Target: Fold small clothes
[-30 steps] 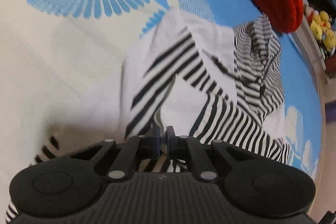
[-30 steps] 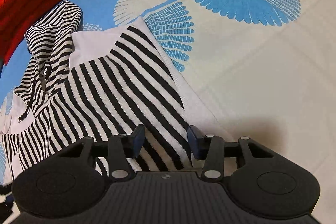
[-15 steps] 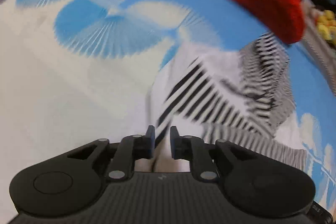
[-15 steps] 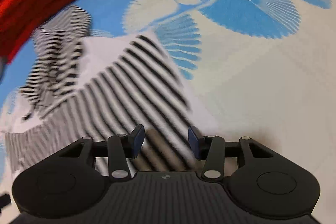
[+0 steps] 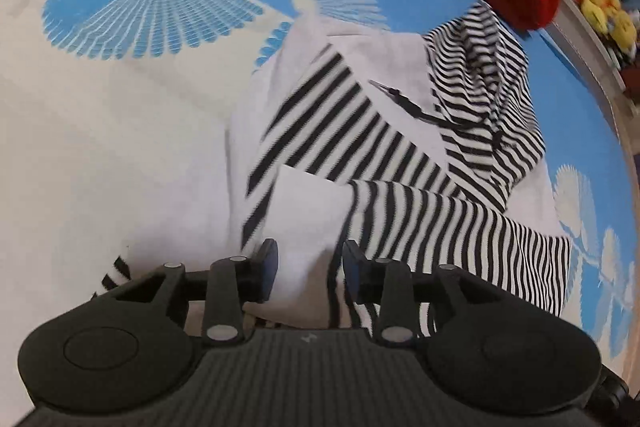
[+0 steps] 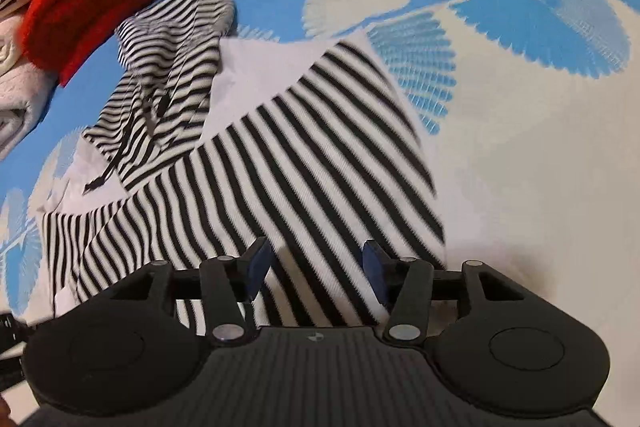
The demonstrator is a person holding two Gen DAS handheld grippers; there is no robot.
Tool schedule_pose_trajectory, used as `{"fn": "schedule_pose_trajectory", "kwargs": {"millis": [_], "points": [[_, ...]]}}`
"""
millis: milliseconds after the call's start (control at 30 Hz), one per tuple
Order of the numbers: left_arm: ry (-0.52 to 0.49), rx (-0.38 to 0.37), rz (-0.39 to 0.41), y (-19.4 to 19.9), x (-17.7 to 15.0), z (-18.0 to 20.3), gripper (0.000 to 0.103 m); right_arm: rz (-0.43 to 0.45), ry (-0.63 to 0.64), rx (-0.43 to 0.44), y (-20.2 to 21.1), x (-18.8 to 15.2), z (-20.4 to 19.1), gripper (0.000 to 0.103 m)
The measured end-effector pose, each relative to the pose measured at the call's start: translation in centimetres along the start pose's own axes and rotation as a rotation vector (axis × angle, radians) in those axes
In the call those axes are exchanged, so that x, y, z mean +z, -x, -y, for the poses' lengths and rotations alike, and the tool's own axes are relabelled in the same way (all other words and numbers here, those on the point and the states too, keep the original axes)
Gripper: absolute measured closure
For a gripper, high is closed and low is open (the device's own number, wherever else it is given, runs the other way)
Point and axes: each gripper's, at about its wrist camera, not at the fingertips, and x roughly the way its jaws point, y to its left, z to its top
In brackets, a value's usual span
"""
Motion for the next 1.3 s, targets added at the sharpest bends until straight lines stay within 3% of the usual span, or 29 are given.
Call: {"fn": "schedule_pose_trajectory", "kwargs": {"millis": [367,600,733,1300], "points": [[-0.029,-0.023,-0.033,-0.5,-0.6,0.3,0.063,-0.018,0.056,-0.019,-0.4,-0.6,-1.2,0.048],[-0.076,-0.026,-0.015,-0.2,-0.6,1.1,0.063,0.021,0.126,-0.023,0.2,-0.5,-2.1,0.048],[-0.090,-0.028,-0.017,-0.4,-0.8,1.4,0.063,-0.042,0.109,-0.008,-0.8,-0.7,-1.8,0.048],[-0.069,-0.017,-0.018,-0.9,-0.7,1.7,0.063,-0.014,0.093,-0.006,0.1,-0.3,-1.6,0.048]]}}
